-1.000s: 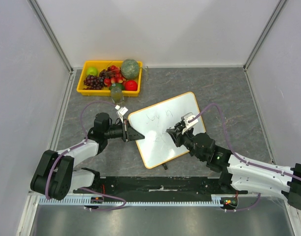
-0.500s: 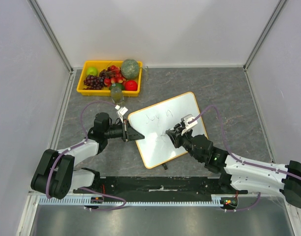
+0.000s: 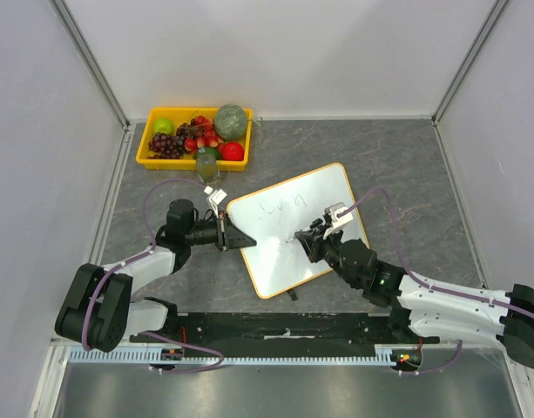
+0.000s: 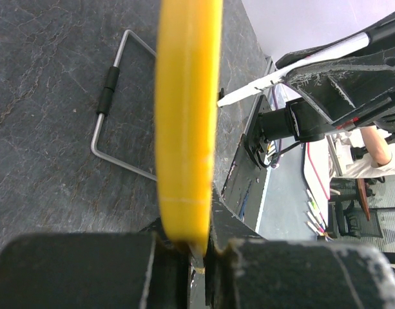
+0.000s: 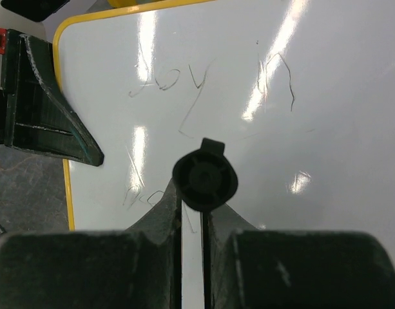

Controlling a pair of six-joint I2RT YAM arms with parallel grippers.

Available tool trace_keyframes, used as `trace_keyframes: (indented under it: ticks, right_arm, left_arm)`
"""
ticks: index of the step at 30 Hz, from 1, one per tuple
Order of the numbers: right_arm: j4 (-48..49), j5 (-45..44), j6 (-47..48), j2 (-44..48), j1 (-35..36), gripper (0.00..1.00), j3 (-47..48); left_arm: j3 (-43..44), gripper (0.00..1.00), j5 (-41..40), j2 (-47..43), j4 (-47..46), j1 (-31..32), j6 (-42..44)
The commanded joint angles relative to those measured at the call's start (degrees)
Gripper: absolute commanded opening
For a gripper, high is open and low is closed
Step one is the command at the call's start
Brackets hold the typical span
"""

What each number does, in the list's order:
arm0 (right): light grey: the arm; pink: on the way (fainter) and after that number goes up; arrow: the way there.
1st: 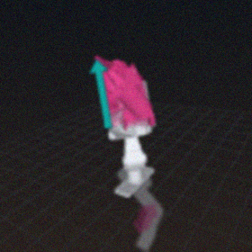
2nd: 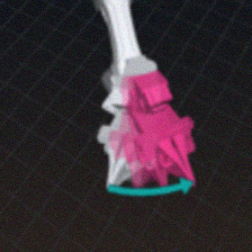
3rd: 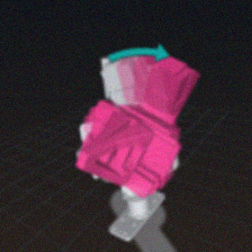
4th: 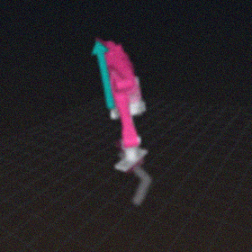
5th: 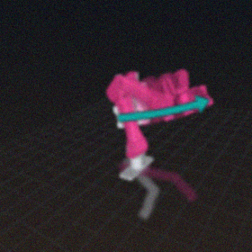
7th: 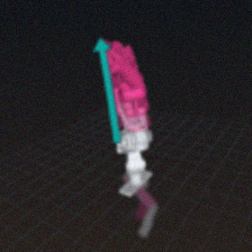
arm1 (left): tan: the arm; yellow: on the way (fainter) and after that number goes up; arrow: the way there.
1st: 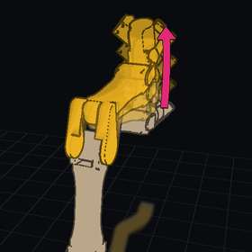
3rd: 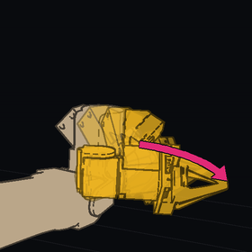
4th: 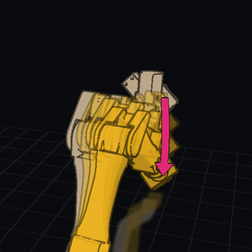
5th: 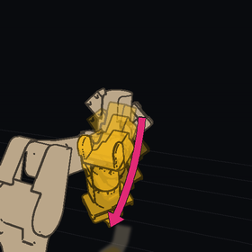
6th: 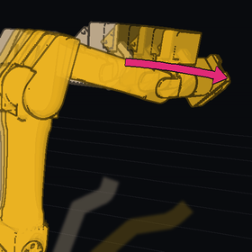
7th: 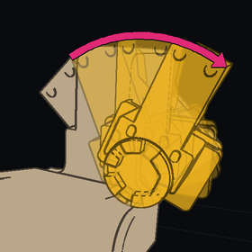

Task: Write a sentence on the whiteboard
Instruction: Write on the whiteboard with the whiteboard marker without the cap.

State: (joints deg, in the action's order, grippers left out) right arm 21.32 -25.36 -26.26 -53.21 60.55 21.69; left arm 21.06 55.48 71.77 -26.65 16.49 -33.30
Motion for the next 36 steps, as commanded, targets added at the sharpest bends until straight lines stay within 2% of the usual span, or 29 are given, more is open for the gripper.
trace_keyframes:
  ticks: [1, 10, 23, 36]
  right_arm:
    - [-7.61, -1.44, -1.95, -0.23, 0.0, 0.0, -2.97]
    - [-9.54, -1.18, -2.83, 1.79, 0.27, 0.0, -4.64]
    - [-8.49, -1.7, 0.24, 5.84, 0.27, 0.0, 5.63]
    - [-4.89, -3.64, 2.88, -1.37, 0.27, 0.0, 9.16]
  left_arm:
    - [-0.76, 0.02, -7.58, 1.18, 1.78, -1.2, 7.11]
    - [-0.76, 0.02, -7.41, 1.27, 1.78, -1.2, 7.11]
    - [-0.84, 0.02, -7.32, 1.09, 1.52, -1.2, 7.11]
    - [-1.02, 0.02, -7.06, 0.83, 1.34, -1.2, 7.11]
